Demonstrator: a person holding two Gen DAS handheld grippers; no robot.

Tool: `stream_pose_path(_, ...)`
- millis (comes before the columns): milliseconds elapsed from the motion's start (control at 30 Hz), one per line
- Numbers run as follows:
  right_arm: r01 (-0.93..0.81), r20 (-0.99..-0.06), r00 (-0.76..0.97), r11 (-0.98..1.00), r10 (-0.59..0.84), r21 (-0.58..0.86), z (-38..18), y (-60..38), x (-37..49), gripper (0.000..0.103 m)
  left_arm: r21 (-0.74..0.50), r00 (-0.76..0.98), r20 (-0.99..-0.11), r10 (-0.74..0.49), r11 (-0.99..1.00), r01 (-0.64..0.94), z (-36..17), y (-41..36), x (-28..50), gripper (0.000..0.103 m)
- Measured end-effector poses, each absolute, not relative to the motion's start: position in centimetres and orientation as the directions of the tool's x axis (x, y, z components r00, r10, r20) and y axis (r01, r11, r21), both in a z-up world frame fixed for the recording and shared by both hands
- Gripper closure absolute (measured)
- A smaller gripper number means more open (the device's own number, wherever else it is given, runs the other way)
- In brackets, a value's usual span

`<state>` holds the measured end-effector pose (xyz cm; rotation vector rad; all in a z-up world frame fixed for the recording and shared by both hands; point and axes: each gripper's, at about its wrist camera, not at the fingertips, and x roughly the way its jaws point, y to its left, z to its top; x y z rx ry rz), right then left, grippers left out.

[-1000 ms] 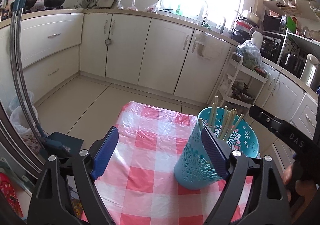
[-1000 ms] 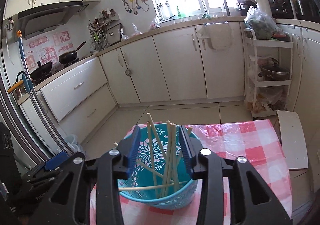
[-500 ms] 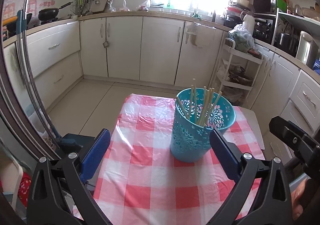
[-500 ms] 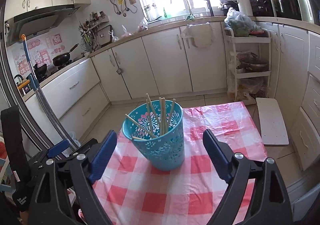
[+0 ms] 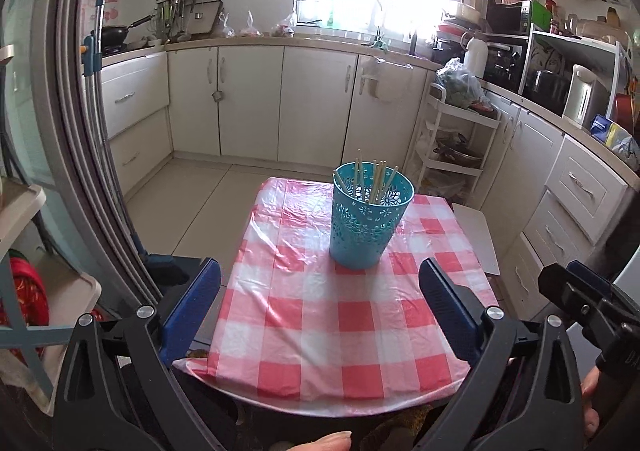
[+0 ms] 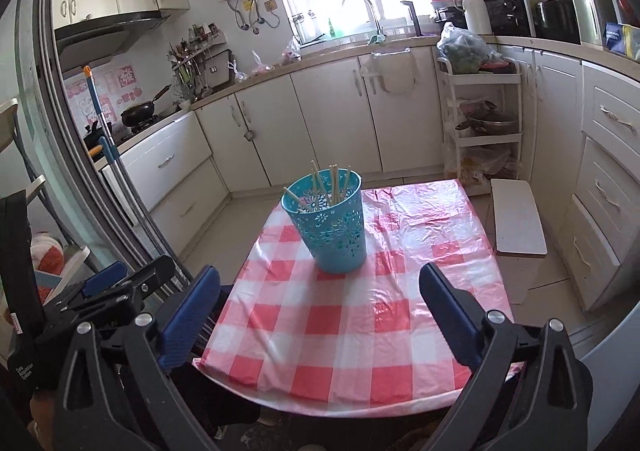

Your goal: Organize utensils

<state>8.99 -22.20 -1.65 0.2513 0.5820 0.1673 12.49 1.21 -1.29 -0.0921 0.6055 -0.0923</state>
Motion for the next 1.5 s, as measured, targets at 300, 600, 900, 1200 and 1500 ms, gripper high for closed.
stream_pose_path(300,-0.115,-0.541,0.803,0.955,0.25,0.272,-1.7,-20.8,3.0,0.007,-0.139,0.783,-0.605,-0.143,0.988,0.073,-0.9,1.7,6.6,0.008)
stream_pose_path(600,-0.104,-0.543,0.806,0.96,0.235,0.262,-2.2,-20.2,-0.5,0.007,-0.047,0.795,-0.605,-0.027,0.999,-0.002,-1.3,1.3,2.4,0.008)
stream_pose_path(900,-0.122,-0.493,0.836,0.959,0.239,0.257,-1.4,-20.0,-2.3,0.007,-0.008,0.809,-0.587,0.012,1.0,-0.021,-0.7,1.5,1.1,0.008)
stream_pose_path(1200,-0.128,-0.482,0.843,0.959,0.239,0.251,-1.3,-19.7,-3.1,0.007,-0.012,0.819,-0.573,0.005,1.0,-0.015,-0.5,1.5,0.2,0.008)
stream_pose_path(1500,-0.133,-0.467,0.854,0.965,0.227,0.225,-1.0,-19.1,-3.9,0.007,-0.027,0.824,-0.566,0.003,0.999,-0.023,-0.4,1.9,-0.4,0.008)
